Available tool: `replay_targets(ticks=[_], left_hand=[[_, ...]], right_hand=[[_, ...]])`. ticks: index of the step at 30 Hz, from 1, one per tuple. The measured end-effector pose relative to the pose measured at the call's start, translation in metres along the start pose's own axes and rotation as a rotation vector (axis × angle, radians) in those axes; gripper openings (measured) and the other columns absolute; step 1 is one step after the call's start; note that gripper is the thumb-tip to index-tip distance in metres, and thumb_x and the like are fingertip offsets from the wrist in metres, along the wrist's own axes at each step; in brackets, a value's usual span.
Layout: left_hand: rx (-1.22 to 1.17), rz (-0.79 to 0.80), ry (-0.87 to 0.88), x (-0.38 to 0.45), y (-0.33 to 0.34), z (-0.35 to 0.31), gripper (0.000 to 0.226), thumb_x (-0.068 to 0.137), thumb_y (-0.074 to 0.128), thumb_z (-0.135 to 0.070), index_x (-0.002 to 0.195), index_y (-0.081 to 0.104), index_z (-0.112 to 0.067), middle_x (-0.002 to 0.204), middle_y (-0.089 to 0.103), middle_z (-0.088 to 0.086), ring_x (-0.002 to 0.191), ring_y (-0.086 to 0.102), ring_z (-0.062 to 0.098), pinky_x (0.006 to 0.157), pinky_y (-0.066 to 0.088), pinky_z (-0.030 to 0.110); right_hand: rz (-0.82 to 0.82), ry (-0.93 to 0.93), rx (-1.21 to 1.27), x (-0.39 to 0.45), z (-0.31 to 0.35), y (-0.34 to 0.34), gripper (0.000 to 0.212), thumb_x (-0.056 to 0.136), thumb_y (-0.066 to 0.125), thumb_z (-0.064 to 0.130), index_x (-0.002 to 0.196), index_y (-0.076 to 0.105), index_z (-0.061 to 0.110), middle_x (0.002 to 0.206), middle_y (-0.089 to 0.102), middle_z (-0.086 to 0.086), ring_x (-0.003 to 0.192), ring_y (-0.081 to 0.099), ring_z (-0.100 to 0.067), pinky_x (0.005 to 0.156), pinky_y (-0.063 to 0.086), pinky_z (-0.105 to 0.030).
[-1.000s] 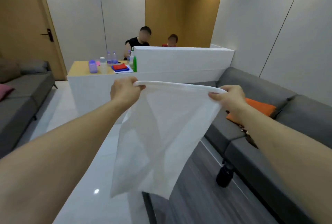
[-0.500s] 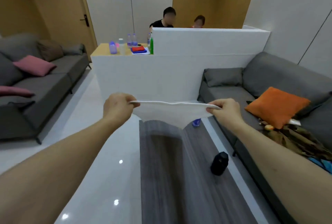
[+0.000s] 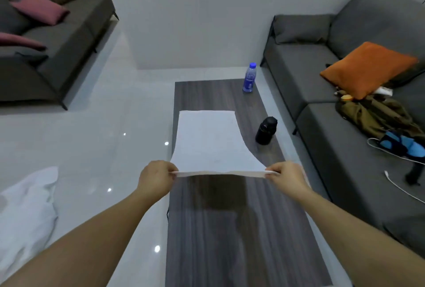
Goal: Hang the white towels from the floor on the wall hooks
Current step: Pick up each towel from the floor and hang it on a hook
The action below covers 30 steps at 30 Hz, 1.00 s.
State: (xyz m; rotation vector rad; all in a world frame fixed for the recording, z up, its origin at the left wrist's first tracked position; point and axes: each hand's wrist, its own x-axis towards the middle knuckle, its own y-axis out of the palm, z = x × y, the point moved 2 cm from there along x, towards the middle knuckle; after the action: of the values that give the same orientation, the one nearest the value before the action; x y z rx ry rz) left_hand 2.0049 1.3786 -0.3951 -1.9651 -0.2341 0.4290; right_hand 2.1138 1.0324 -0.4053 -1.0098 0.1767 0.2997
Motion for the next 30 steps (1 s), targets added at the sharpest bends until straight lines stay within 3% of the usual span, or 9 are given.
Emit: replay_targets(ticks=[5,11,14,19,26,28,30], left_hand=[[0.000,0.113,-0.050,-0.087,0.034,0.030,0.013,0.087,0.063,-0.019,0.089,0.075,-0.023,0.068,0.060,-0.010,0.065,0.056,0.009,0.053,0.038,0.021],[0.011,0.190,-0.058,-0.146,0.045,0.057,0.010,0.084,0.069,-0.028,0.088,0.074,-0.021,0.080,0.066,-0.003,0.078,0.059,0.016,0.066,0.047,0.027],[0.008,0.185,-0.066,-0.148,0.048,0.060,0.010,0.085,0.068,-0.030,0.089,0.074,-0.022,0.084,0.066,-0.002,0.079,0.060,0.017,0.066,0.047,0.028],[0.045,0.188,-0.058,-0.114,0.054,0.054,0.013,0.091,0.061,-0.029,0.092,0.073,-0.022,0.088,0.068,-0.001,0.084,0.060,0.020,0.071,0.048,0.030],[0.069,0.162,-0.085,0.005,0.058,0.028,0.013,0.090,0.062,-0.030,0.090,0.073,-0.024,0.087,0.068,0.001,0.085,0.060,0.024,0.073,0.050,0.033],[0.061,0.127,-0.082,0.046,0.062,0.017,0.013,0.089,0.061,-0.028,0.091,0.073,-0.024,0.091,0.069,0.002,0.089,0.061,0.026,0.076,0.050,0.034],[0.042,0.050,-0.076,0.082,0.070,0.009,0.017,0.090,0.059,-0.024,0.101,0.072,-0.022,0.100,0.070,0.004,0.096,0.061,0.029,0.080,0.049,0.033]], right_hand=[[0.117,0.034,-0.086,-0.085,-0.036,0.038,0.007,0.084,0.071,0.022,0.085,0.078,0.026,0.074,0.069,0.006,0.071,0.062,-0.011,0.059,0.046,-0.026],[0.120,0.033,-0.045,-0.154,-0.047,0.053,0.003,0.082,0.075,0.022,0.083,0.074,0.025,0.077,0.068,0.009,0.074,0.063,-0.007,0.061,0.049,-0.021],[0.086,0.054,-0.015,-0.156,-0.046,0.056,0.003,0.084,0.073,0.022,0.084,0.073,0.025,0.080,0.069,0.007,0.076,0.064,-0.009,0.065,0.054,-0.025],[0.096,0.084,-0.035,-0.117,-0.042,0.059,0.005,0.086,0.070,0.022,0.082,0.073,0.024,0.079,0.070,0.005,0.076,0.064,-0.012,0.064,0.052,-0.028],[0.109,0.130,-0.026,0.005,-0.042,0.056,0.005,0.085,0.071,0.025,0.086,0.074,0.022,0.084,0.071,-0.001,0.080,0.065,-0.019,0.068,0.052,-0.031],[0.102,0.138,-0.019,0.043,-0.046,0.058,0.012,0.084,0.070,0.025,0.095,0.074,0.020,0.092,0.072,-0.004,0.088,0.066,-0.023,0.071,0.051,-0.030],[0.080,0.152,-0.035,0.074,-0.051,0.065,0.033,0.086,0.069,0.027,0.118,0.068,0.019,0.111,0.071,-0.007,0.103,0.064,-0.028,0.083,0.052,-0.033]])
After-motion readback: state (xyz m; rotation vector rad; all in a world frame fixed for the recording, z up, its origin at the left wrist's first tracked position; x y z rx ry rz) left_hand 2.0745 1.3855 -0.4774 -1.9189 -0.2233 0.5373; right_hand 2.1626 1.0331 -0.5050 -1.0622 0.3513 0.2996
